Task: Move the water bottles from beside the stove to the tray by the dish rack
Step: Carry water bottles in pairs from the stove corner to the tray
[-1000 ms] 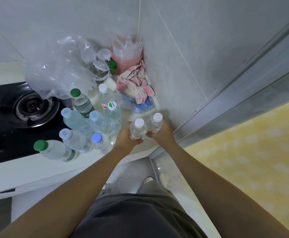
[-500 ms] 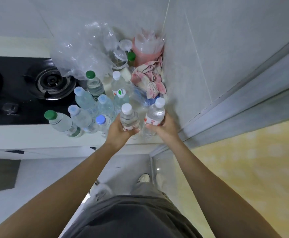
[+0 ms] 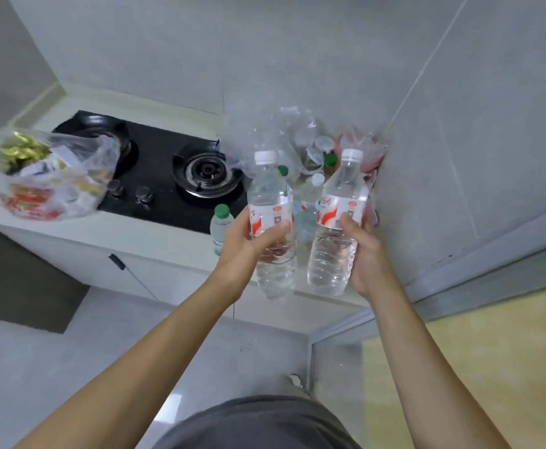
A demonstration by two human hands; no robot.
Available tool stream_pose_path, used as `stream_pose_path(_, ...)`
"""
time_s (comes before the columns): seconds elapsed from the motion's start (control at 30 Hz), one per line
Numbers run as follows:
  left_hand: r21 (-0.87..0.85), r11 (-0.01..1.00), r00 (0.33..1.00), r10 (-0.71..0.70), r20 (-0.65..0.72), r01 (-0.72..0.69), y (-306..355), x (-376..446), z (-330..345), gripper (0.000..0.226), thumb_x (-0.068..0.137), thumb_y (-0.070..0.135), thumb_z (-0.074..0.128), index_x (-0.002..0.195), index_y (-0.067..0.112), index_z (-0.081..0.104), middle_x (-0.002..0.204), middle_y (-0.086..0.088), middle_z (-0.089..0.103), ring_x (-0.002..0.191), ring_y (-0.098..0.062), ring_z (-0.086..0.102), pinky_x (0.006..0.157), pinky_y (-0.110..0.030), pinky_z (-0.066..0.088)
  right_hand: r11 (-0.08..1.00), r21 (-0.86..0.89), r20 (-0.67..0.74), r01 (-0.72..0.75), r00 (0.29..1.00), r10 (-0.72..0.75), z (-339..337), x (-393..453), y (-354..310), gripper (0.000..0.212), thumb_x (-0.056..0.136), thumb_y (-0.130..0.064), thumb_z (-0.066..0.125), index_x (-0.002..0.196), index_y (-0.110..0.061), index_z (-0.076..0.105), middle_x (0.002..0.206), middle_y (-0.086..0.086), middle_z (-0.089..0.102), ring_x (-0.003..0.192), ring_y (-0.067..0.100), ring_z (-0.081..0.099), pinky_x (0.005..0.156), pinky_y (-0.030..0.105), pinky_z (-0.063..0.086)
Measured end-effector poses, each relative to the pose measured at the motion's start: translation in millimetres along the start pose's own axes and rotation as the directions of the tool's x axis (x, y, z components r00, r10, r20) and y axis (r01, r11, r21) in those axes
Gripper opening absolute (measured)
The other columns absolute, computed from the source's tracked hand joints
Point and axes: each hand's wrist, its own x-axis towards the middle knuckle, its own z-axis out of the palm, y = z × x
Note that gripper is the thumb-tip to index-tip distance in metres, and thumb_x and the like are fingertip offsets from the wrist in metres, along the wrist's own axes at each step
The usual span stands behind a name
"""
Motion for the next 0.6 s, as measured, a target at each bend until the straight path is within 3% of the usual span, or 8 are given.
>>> stream_pose_path(0.07, -0.075, 0.997, 0.999, 0.024, -0.038, -0.027, 19.7, -21.1, -30.1, 0.035, 0.091, 0.029, 0.075, 0.122, 0.017, 0.068, 0.109, -0.007, 0.078, 0.095, -0.021, 0.077, 0.079, -0.032, 0.060, 0.999, 0.018, 0.043, -0.032, 0.999, 0.032, 44.8, -13.6, -1.0, 0.104, 0.054, -0.049, 0.101, 0.136, 0.001, 0.062, 0.109, 0.024, 0.072, 0.090, 0.038, 0.073, 0.075, 0.045, 0.063)
stream_pose_path(0.1, -0.103, 0.994, 0.998, 0.027, -0.057, -0.033, 29.1, -32.5, -47.9, 0.037, 0.089, 0.034, 0.074, 0.121, 0.017, 0.069, 0.105, -0.006, 0.078, 0.091, -0.021, 0.077, 0.076, -0.032, 0.060, 0.999, 0.012, 0.080, -0.049, 0.996, 0.048, 70.5, -21.7, 0.3, 0.109, 0.052, -0.052, 0.101, 0.137, 0.003, 0.061, 0.108, 0.026, 0.072, 0.089, 0.039, 0.073, 0.074, 0.045, 0.063)
stream_pose_path(0.23, -0.134, 0.990, 0.986, 0.023, -0.168, -0.046, 58.1, -79.0, -136.1, 0.043, 0.088, 0.044, 0.075, 0.120, 0.014, 0.068, 0.099, -0.008, 0.078, 0.088, -0.026, 0.077, 0.074, -0.036, 0.061, 0.997, -0.010, 0.257, -0.074, 0.964, 0.074, 171.0, -43.3, 23.3, 0.074, 0.069, -0.053, 0.085, 0.117, 0.001, 0.069, 0.092, 0.023, 0.075, 0.074, 0.035, 0.075, 0.064, 0.039, 0.062)
stream_pose_path(0.3, -0.100, 0.993, 0.974, 0.038, -0.225, -0.062, 68.9, -104.7, -184.4, 0.050, 0.088, 0.044, 0.070, 0.121, 0.007, 0.067, 0.099, -0.015, 0.078, 0.085, -0.032, 0.076, 0.075, -0.041, 0.062, 0.993, -0.071, 0.323, -0.092, 0.940, 0.110, 225.5, -51.3, 43.6, 0.091, 0.065, -0.062, 0.089, 0.122, 0.005, 0.067, 0.092, 0.025, 0.073, 0.073, 0.036, 0.073, 0.064, 0.040, 0.061)
stream_pose_path(0.4, -0.096, 0.993, 0.941, 0.035, -0.336, -0.072, 82.3, -146.9, -254.0, 0.046, 0.088, 0.046, 0.069, 0.118, 0.012, 0.068, 0.099, -0.017, 0.079, 0.083, -0.030, 0.076, 0.079, -0.045, 0.062, 0.984, -0.131, 0.397, -0.117, 0.904, 0.160, 308.9, -61.5, 80.3, 0.115, 0.058, -0.071, 0.091, 0.133, 0.009, 0.060, 0.098, 0.026, 0.073, 0.078, 0.036, 0.072, 0.069, 0.042, 0.062)
stream_pose_path(0.5, -0.151, 0.983, 0.900, 0.032, -0.436, -0.108, 88.3, -187.0, -317.2, 0.038, 0.090, 0.052, 0.069, 0.110, 0.020, 0.075, 0.098, -0.016, 0.078, 0.082, -0.028, 0.075, 0.082, -0.045, 0.057, 0.967, -0.179, 0.471, -0.180, 0.847, 0.245, 383.3, -69.7, 117.1, 0.109, 0.070, -0.071, 0.086, 0.143, 0.002, 0.055, 0.118, 0.032, 0.070, 0.093, 0.039, 0.072, 0.079, 0.047, 0.061)
stream_pose_path(0.53, -0.181, 0.976, 0.880, 0.024, -0.475, -0.124, 88.5, -198.9, -338.4, 0.039, 0.091, 0.055, 0.068, 0.106, 0.021, 0.076, 0.097, -0.017, 0.077, 0.080, -0.029, 0.073, 0.079, -0.044, 0.058, 0.956, -0.206, 0.500, -0.209, 0.817, 0.287, 406.9, -72.2, 127.8, 0.102, 0.074, -0.071, 0.082, 0.142, 0.001, 0.056, 0.118, 0.031, 0.070, 0.094, 0.038, 0.072, 0.080, 0.047, 0.060)
stream_pose_path(0.6, -0.241, 0.957, 0.824, -0.005, -0.566, -0.160, 90.8, -223.1, -378.3, 0.062, 0.087, 0.066, 0.066, 0.112, 0.010, 0.070, 0.093, -0.022, 0.074, 0.075, -0.034, 0.070, 0.072, -0.043, 0.061, 0.935, -0.265, 0.581, -0.236, 0.735, 0.351, 455.9, -77.9, 145.9, 0.086, 0.081, -0.069, 0.075, 0.126, 0.005, 0.064, 0.101, 0.028, 0.072, 0.083, 0.035, 0.072, 0.075, 0.043, 0.061)
